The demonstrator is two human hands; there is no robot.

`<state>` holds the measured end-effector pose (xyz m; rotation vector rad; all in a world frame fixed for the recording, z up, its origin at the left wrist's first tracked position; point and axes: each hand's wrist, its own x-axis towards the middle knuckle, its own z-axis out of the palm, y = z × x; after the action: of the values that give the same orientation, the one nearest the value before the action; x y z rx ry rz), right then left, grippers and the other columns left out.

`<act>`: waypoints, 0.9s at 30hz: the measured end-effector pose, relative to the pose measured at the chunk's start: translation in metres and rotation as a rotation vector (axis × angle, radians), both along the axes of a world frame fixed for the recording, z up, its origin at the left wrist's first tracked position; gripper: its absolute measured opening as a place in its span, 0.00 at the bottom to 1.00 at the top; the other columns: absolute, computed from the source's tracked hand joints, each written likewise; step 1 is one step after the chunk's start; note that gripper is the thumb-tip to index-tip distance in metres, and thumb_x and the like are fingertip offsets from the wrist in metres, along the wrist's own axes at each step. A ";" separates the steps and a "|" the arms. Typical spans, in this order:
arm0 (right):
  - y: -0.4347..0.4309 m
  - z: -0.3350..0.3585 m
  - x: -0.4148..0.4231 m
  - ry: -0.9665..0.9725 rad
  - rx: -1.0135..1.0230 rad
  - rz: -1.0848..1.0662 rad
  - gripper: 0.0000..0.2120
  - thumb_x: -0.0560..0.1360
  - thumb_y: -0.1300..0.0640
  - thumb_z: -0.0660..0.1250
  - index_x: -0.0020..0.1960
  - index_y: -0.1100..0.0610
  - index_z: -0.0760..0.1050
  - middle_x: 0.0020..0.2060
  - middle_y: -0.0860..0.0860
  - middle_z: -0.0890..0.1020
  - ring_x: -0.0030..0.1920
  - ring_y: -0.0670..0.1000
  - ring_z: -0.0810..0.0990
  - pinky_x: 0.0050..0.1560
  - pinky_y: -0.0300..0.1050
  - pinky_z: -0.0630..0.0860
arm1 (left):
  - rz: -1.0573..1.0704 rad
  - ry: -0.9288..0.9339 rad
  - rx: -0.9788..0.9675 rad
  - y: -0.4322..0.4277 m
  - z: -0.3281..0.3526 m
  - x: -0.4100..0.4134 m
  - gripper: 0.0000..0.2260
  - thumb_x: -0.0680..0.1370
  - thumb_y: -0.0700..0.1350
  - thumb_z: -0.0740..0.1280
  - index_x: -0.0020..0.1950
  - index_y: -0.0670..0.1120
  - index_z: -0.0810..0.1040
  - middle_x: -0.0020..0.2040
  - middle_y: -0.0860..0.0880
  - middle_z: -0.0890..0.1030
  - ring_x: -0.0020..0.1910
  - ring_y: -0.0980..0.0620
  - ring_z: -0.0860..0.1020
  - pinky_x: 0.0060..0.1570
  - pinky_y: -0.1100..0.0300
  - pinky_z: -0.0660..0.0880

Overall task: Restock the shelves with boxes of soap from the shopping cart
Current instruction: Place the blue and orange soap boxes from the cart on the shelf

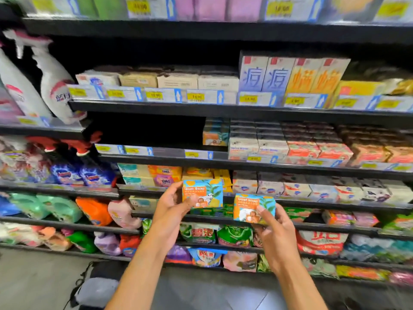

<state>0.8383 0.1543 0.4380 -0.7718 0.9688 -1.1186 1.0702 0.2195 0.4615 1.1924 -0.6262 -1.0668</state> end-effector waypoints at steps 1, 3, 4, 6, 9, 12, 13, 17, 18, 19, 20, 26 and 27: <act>-0.007 0.001 0.004 -0.006 -0.004 -0.002 0.12 0.76 0.62 0.72 0.59 0.62 0.78 0.54 0.60 0.86 0.55 0.58 0.85 0.58 0.54 0.79 | -0.003 -0.050 -0.002 -0.009 0.004 0.004 0.23 0.68 0.43 0.76 0.62 0.52 0.77 0.57 0.49 0.85 0.60 0.50 0.82 0.63 0.52 0.72; -0.016 0.000 0.009 -0.013 -0.011 -0.011 0.12 0.77 0.62 0.71 0.60 0.61 0.77 0.54 0.59 0.86 0.55 0.58 0.85 0.57 0.52 0.79 | -0.004 -0.133 0.015 -0.027 0.009 0.013 0.23 0.69 0.44 0.76 0.64 0.50 0.77 0.56 0.50 0.85 0.59 0.51 0.82 0.65 0.51 0.73; -0.019 0.000 0.011 -0.016 -0.011 -0.018 0.11 0.78 0.62 0.70 0.60 0.61 0.77 0.54 0.58 0.86 0.55 0.58 0.85 0.56 0.51 0.79 | -0.007 -0.170 0.024 -0.035 0.012 0.017 0.24 0.69 0.44 0.76 0.65 0.49 0.77 0.56 0.50 0.86 0.59 0.51 0.82 0.65 0.51 0.73; -0.023 -0.003 0.013 -0.025 -0.004 -0.032 0.12 0.78 0.62 0.70 0.60 0.60 0.77 0.54 0.58 0.86 0.55 0.57 0.85 0.55 0.50 0.79 | -0.019 -0.242 0.026 -0.054 0.020 0.026 0.24 0.69 0.43 0.77 0.65 0.47 0.77 0.55 0.49 0.86 0.57 0.51 0.83 0.64 0.49 0.75; -0.030 -0.008 0.015 -0.026 0.008 -0.061 0.13 0.77 0.62 0.70 0.61 0.62 0.77 0.54 0.60 0.86 0.55 0.58 0.85 0.54 0.50 0.80 | -0.040 -0.334 0.019 -0.086 0.031 0.038 0.19 0.72 0.38 0.77 0.59 0.50 0.78 0.53 0.50 0.86 0.54 0.51 0.84 0.59 0.49 0.79; -0.040 -0.013 0.017 -0.023 0.008 -0.085 0.14 0.77 0.62 0.71 0.62 0.63 0.76 0.55 0.60 0.85 0.55 0.58 0.85 0.55 0.50 0.80 | -0.034 -0.431 0.002 -0.119 0.039 0.050 0.17 0.72 0.37 0.77 0.56 0.51 0.79 0.51 0.50 0.86 0.51 0.53 0.84 0.52 0.54 0.81; -0.043 -0.013 0.018 -0.014 0.001 -0.085 0.15 0.77 0.62 0.71 0.62 0.63 0.76 0.55 0.59 0.86 0.54 0.57 0.85 0.54 0.49 0.80 | -0.029 -0.468 -0.008 -0.129 0.040 0.055 0.17 0.71 0.37 0.78 0.55 0.51 0.79 0.51 0.50 0.86 0.51 0.54 0.84 0.51 0.56 0.81; -0.056 -0.014 0.022 -0.002 -0.041 -0.095 0.14 0.76 0.61 0.72 0.61 0.62 0.77 0.52 0.57 0.86 0.52 0.55 0.85 0.56 0.51 0.79 | -0.009 -0.610 -0.014 -0.168 0.040 0.072 0.19 0.68 0.37 0.80 0.55 0.50 0.81 0.51 0.50 0.85 0.52 0.54 0.83 0.53 0.56 0.81; -0.059 -0.014 0.024 -0.003 -0.051 -0.098 0.14 0.77 0.61 0.72 0.61 0.63 0.77 0.50 0.56 0.87 0.51 0.54 0.85 0.56 0.51 0.79 | 0.002 -0.631 -0.008 -0.177 0.038 0.075 0.20 0.68 0.37 0.81 0.56 0.48 0.81 0.52 0.50 0.85 0.53 0.54 0.83 0.54 0.55 0.81; -0.062 -0.015 0.026 -0.006 -0.062 -0.100 0.14 0.77 0.61 0.72 0.60 0.63 0.77 0.49 0.55 0.87 0.51 0.54 0.85 0.57 0.51 0.79 | 0.016 -0.643 0.003 -0.185 0.037 0.077 0.20 0.68 0.37 0.80 0.57 0.47 0.81 0.52 0.50 0.85 0.53 0.54 0.83 0.56 0.55 0.81; -0.066 -0.015 0.028 -0.009 -0.070 -0.100 0.14 0.76 0.60 0.72 0.60 0.62 0.77 0.49 0.54 0.87 0.51 0.53 0.85 0.58 0.51 0.79 | 0.029 -0.642 0.014 -0.193 0.034 0.078 0.20 0.68 0.37 0.80 0.57 0.47 0.81 0.51 0.50 0.85 0.52 0.53 0.83 0.57 0.54 0.81; -0.085 -0.024 0.037 -0.029 -0.085 -0.104 0.17 0.75 0.59 0.73 0.62 0.62 0.77 0.55 0.59 0.86 0.54 0.56 0.85 0.55 0.49 0.79 | 0.037 -0.859 0.091 -0.223 0.020 0.090 0.20 0.69 0.42 0.80 0.60 0.49 0.83 0.51 0.53 0.85 0.50 0.55 0.83 0.57 0.55 0.80; -0.088 -0.026 0.038 -0.033 -0.088 -0.104 0.17 0.75 0.60 0.73 0.62 0.63 0.76 0.55 0.59 0.85 0.54 0.56 0.85 0.55 0.48 0.79 | 0.037 -0.911 0.105 -0.225 0.019 0.091 0.21 0.70 0.42 0.80 0.61 0.49 0.82 0.53 0.53 0.85 0.51 0.55 0.83 0.57 0.57 0.79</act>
<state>0.8766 0.0658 0.4122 -0.7785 0.9450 -1.2677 1.1610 -0.0057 0.4808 1.7737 -1.2414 -0.4773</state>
